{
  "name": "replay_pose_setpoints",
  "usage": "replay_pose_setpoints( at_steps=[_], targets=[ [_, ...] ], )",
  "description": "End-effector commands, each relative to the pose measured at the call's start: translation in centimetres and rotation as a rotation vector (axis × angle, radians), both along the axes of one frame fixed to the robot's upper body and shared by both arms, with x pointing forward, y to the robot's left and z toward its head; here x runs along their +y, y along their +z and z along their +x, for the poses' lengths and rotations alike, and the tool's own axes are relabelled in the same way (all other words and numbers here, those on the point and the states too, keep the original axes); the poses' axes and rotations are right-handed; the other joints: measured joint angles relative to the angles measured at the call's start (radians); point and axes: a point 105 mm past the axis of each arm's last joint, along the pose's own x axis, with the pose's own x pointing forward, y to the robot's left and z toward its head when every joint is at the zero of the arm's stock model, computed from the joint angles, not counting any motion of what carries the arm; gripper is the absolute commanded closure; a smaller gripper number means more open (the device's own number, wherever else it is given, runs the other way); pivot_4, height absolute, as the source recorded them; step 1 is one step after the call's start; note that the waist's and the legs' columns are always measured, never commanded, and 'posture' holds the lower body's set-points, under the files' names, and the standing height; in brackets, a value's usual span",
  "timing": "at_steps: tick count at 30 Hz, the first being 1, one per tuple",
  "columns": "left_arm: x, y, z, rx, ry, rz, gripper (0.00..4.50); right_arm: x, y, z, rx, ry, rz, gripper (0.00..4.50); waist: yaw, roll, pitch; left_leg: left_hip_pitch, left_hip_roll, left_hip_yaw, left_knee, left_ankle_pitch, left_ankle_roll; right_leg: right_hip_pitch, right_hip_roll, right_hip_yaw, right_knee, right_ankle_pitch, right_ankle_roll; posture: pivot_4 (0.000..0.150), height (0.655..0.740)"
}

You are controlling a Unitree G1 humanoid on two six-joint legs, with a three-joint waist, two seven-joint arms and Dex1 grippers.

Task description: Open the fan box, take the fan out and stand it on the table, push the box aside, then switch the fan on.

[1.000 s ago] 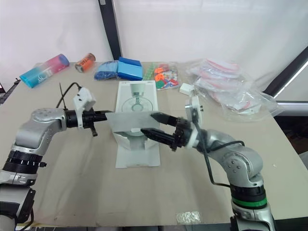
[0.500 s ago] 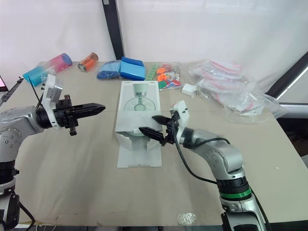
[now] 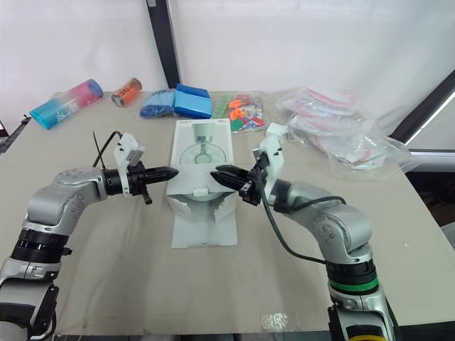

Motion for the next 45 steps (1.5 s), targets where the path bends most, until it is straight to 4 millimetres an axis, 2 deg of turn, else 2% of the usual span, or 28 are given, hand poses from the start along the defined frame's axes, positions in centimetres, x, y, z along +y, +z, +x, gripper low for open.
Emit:
replay_pose_setpoints(
  at_steps=[1,6,9,12,17,21,28,39,45],
  targets=[
    [0.4,0.9,0.4,-0.033,0.019,0.004,4.5,0.6,1.0,-1.0,-0.116,0.028,-0.176,4.49,0.0,0.0,0.0,0.0,0.0,0.0,0.0,0.0,0.0,0.0,0.0,0.0,0.0,0.0,0.0,0.15,0.74],
    [0.2,1.0,0.5,-0.04,0.017,0.004,4.5,1.4,0.3,-1.3,-0.175,0.034,-0.424,4.49,-0.001,0.0,0.0,0.0,0.0,0.0,-0.001,0.0,0.0,0.0,0.0,0.0,0.0,0.0,0.0,0.15,0.74],
    [0.0,1.0,0.4,-0.045,0.012,0.0,4.5,2.2,0.8,-2.8,-0.214,0.112,-0.47,4.49,0.0,0.0,0.0,0.0,0.0,0.0,0.0,0.0,0.0,0.0,0.0,-0.001,-0.001,0.0,0.0,0.15,0.74],
    [0.0,1.0,0.4,-0.05,0.013,-0.002,4.5,1.9,0.4,-2.7,-0.23,0.098,-0.553,4.49,0.0,0.0,0.0,-0.001,0.0,-0.001,0.0,0.0,0.0,0.0,0.0,-0.001,-0.001,0.0,0.0,0.15,0.74],
    [-0.1,1.1,0.5,-0.057,0.022,-0.009,4.5,1.3,-0.9,-2.2,-0.214,0.088,-0.596,4.49,0.0,-0.001,0.0,-0.001,0.0,-0.001,0.0,0.0,0.0,0.0,0.0,-0.001,-0.001,0.0,0.0,0.15,0.74],
    [-0.1,1.1,0.6,-0.062,0.025,-0.009,4.5,1.0,-2.6,-1.4,-0.178,0.057,-0.638,4.49,0.001,-0.001,0.0,-0.001,0.0,-0.001,0.0,0.0,0.0,0.0,0.0,-0.001,-0.001,0.0,0.0,0.15,0.74],
    [-0.2,1.0,0.6,-0.068,0.023,-0.003,4.5,1.2,-2.5,-1.2,-0.171,0.049,-0.648,4.49,0.001,-0.001,0.0,-0.001,0.0,-0.001,0.0,0.0,0.0,0.0,0.0,-0.001,-0.001,0.0,0.0,0.15,0.74],
    [-0.4,0.8,0.9,-0.068,0.011,-0.001,4.5,-1.2,-1.7,-3.5,-0.2,0.116,-0.744,4.49,0.001,-0.001,0.0,-0.001,0.0,-0.002,0.0,0.0,0.0,0.0,0.0,-0.002,-0.002,0.0,0.0,0.15,0.74],
    [-0.6,0.7,0.9,-0.067,0.005,-0.005,4.5,-3.2,-3.0,-1.6,-0.169,0.011,-0.793,4.49,0.001,-0.001,-0.001,-0.001,0.0,-0.001,0.0,0.0,0.0,0.001,0.0,-0.002,-0.002,0.0,0.001,0.15,0.74]
  ],
)
